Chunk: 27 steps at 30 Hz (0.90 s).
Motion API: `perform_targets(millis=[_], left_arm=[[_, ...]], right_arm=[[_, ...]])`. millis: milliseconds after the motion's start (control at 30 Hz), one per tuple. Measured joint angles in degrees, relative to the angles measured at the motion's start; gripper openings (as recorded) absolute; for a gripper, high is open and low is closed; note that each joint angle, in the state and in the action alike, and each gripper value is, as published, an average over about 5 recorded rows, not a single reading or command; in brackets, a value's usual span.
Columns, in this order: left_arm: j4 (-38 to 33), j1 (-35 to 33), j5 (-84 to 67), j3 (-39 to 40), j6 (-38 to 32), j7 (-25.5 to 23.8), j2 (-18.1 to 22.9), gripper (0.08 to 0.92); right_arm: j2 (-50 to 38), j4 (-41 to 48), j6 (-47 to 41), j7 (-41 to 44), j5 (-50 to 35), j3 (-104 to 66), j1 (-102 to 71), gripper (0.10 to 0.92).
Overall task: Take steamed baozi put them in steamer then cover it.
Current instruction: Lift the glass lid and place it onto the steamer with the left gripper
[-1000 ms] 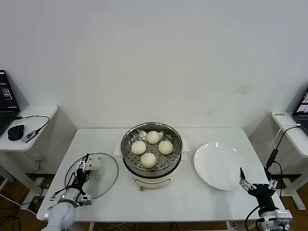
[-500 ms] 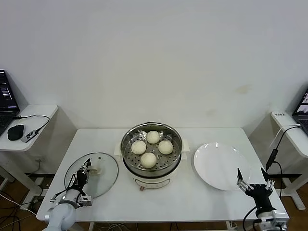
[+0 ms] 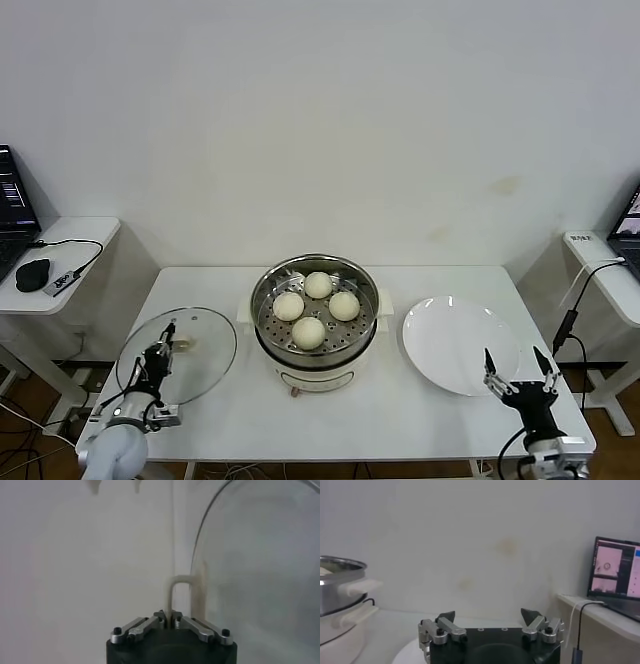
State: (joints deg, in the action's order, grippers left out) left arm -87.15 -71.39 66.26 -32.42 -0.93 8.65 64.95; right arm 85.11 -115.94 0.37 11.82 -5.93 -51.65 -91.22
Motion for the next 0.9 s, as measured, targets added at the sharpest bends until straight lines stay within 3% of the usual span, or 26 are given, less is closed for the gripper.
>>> perform_targets(millis=[533, 900], left_arm=[[-23.0, -6.4, -10.1, -3.8, 11.8, -7.9, -5.0, 0.136], [-33.2, -3.0, -16.0, 4.3, 19.2, -11.7, -7.9, 0.136]], right_arm=[[0.0, -0.4, 1.5, 0.6, 1.7, 0.7, -1.0, 0.823], [1.5, -0.6, 2.8, 0.7, 5.4, 1.3, -1.0, 0.823]])
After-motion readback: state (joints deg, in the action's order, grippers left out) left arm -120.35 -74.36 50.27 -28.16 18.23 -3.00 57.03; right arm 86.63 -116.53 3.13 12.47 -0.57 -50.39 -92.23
